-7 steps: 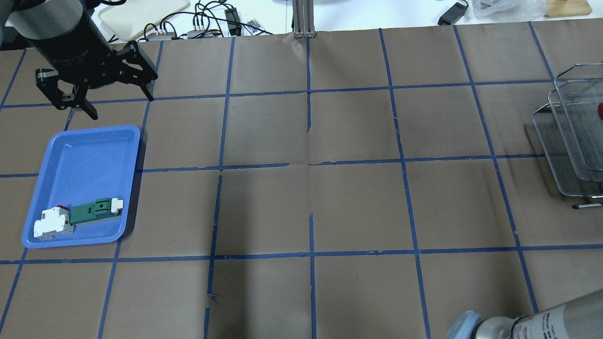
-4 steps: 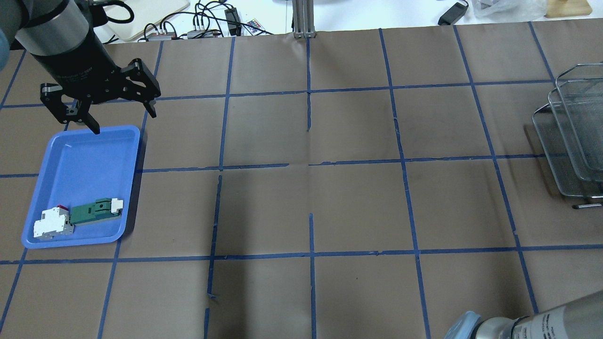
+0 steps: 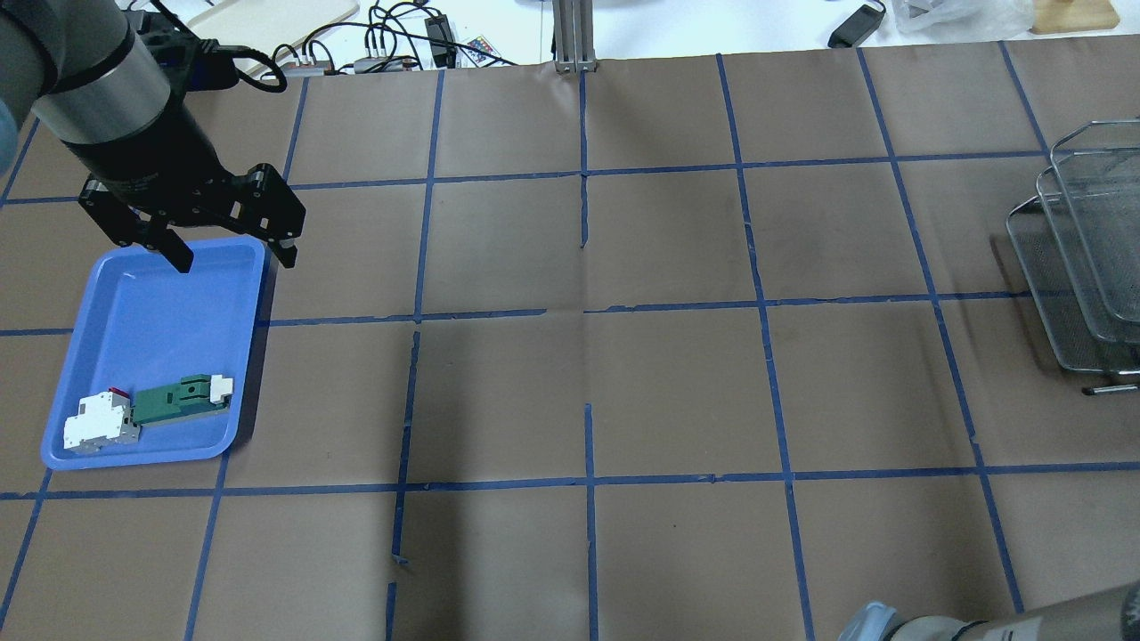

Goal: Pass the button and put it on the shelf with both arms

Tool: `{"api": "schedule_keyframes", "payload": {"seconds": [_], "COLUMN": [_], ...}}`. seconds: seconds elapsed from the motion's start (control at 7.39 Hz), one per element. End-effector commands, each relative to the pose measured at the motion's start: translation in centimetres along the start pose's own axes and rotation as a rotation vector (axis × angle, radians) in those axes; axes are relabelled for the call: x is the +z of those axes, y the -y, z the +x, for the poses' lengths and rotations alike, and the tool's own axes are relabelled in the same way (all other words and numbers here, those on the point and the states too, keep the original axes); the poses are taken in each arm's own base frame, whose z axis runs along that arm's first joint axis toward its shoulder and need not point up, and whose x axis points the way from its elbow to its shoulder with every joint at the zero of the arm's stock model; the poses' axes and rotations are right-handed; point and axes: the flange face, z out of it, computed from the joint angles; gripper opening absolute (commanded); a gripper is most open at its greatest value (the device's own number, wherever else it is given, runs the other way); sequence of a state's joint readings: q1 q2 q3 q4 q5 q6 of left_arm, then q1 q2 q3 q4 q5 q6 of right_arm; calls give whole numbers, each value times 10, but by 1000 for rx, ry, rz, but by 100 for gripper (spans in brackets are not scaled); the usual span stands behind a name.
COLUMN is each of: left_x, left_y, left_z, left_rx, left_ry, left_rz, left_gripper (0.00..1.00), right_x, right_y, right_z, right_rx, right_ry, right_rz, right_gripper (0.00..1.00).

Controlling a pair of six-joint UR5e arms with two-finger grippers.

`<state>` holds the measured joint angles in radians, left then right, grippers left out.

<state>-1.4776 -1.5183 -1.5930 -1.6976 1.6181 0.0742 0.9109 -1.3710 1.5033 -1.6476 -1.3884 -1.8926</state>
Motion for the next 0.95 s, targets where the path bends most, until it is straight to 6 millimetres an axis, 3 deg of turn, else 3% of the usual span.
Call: {"api": "schedule_keyframes", "payload": {"seconds": [0.0,0.14,0.27,0.54,0.68,0.81], "left_x": [-2,0,0,1,0,0], "left_y": [0,0,-1,-4,-3,-3], "left_z": [0,0,-1,-1,-2,-2], "left_rx": [16,15,6,6,4,4], "left_ry": [-22,-28,-60,-61,-60,-59], "left_rz": [-5,-15,-17,-26,-22,-22], "left_gripper": [100,100,100,100,100,100], "right_x": [-22,-33,-30,-22,-15,-7], "right_y": [110,171,234,331,367,379], "right_z": [-36,-61,-86,-136,-161,-173], "right_rx": [103,177,240,386,525,669], "right_ry": [8,-20,-37,-52,-59,-52], "right_rz": [-98,-107,-126,-116,-108,-108], "right_gripper": [100,100,100,100,100,100]}}
